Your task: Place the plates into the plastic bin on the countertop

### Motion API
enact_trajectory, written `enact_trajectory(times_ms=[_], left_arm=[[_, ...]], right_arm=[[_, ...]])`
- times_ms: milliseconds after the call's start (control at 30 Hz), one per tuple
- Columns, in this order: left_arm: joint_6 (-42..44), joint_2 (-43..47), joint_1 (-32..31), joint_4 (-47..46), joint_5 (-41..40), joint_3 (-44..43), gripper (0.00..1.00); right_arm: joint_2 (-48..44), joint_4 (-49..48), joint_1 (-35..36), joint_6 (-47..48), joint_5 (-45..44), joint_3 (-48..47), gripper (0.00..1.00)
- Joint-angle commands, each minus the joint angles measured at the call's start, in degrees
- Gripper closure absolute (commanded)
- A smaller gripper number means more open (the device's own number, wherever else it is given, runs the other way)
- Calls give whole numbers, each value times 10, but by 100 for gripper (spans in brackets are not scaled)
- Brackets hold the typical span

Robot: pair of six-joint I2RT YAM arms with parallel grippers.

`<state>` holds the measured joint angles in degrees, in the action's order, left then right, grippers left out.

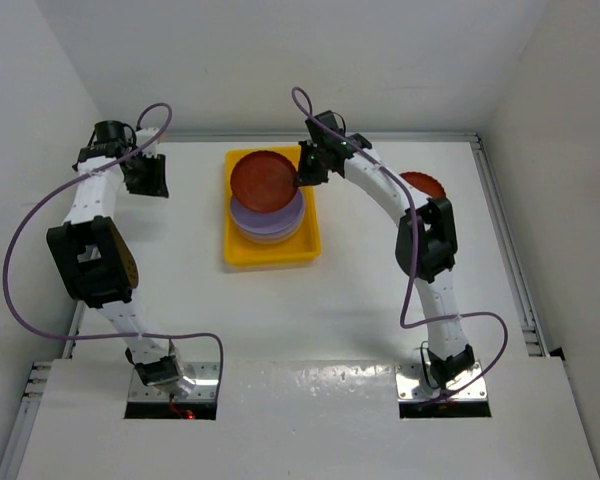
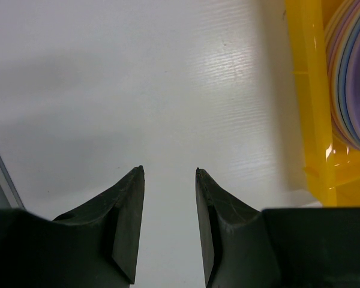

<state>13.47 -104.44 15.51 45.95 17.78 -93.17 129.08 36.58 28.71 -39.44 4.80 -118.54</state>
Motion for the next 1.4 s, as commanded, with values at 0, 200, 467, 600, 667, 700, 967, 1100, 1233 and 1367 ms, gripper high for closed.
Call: enact_trajectory(times_ms=[0, 200, 467, 600, 667, 700, 967, 1100, 1233, 1367], left_arm=[[1, 14, 11, -4, 19, -4, 58], [1, 13, 16, -4, 24, -4, 58], [1, 13, 27, -4, 30, -4, 58], [1, 19, 32, -4, 30, -4, 58], [7, 19, 32, -4, 30, -4, 58], [7, 19, 32, -4, 30, -4, 58], [7, 19, 37, -4, 35, -4, 58], [7, 19, 37, -4, 35, -10, 58], [12, 19, 37, -4, 35, -10, 57], [12, 24, 37, -4, 30, -4, 57]], right_arm=[[-14, -5, 6, -8, 8, 0, 100], [2, 7, 13, -5, -4, 10, 100], [35, 6, 17, 14, -18, -27, 94], [37, 8, 19, 16, -22, -20, 86], [36, 8, 19, 17, -22, -14, 76], [34, 9, 20, 20, -22, -13, 72], [-14, 1, 28, 54, -46, -36, 56], [-75, -10, 22, 75, -80, -33, 42], [-152, -21, -24, 87, -121, 66, 33], [-231, -31, -130, 54, -117, 201, 100]])
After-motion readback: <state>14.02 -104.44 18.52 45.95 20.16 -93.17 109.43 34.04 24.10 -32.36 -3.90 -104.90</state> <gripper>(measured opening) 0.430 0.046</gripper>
